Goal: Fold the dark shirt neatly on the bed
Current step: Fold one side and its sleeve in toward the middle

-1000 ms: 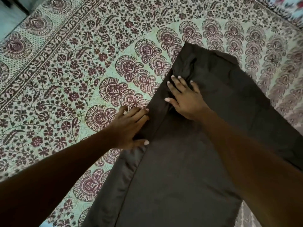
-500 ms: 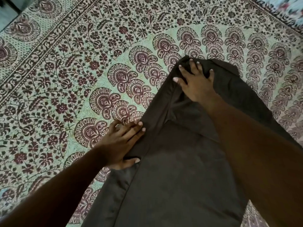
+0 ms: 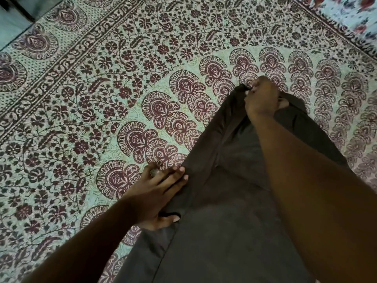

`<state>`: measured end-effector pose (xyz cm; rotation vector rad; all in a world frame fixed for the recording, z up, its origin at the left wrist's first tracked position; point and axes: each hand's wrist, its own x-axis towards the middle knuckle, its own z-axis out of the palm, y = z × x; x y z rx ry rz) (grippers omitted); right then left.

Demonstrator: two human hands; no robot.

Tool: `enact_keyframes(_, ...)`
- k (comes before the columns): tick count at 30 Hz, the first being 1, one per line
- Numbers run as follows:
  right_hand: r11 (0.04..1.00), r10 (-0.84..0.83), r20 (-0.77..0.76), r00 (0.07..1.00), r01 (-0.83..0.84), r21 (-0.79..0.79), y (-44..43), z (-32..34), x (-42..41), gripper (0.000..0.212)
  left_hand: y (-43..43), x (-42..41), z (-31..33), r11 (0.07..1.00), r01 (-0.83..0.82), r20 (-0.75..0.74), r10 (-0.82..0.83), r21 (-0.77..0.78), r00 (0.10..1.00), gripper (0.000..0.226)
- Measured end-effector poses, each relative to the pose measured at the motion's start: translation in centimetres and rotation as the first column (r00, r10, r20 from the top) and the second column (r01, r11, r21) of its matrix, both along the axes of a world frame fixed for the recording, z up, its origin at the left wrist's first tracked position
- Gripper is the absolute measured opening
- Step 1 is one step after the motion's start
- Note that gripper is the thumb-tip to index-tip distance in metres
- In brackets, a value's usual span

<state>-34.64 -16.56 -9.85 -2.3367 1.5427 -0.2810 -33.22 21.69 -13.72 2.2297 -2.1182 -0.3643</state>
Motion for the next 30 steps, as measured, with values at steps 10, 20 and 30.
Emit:
enact_keyframes(10, 0.594, 0.728, -0.396, 0.56, -0.804, -0.044, 12.8, -3.3, -10.1, 0.075, 0.1, 0.2, 0.1, 1.0, -0.001, -0.035, 0.001, -0.007, 0.999, 0.104)
enact_keyframes(20, 0.868, 0.491, -0.382, 0.783, -0.479, 0.133, 6.1, -2.2, -2.9, 0.075, 0.1, 0.1, 0.0, 0.999, 0.014, -0.029, -0.015, -0.032, 0.999, 0.103)
enact_keyframes(30, 0.953, 0.302, -0.384, 0.873, -0.291, 0.087, 13.4, -3.2, -15.2, 0.08, 0.1, -0.1, -0.3, 1.0, 0.01, 0.003, -0.01, 0.009, 1.0, 0.106)
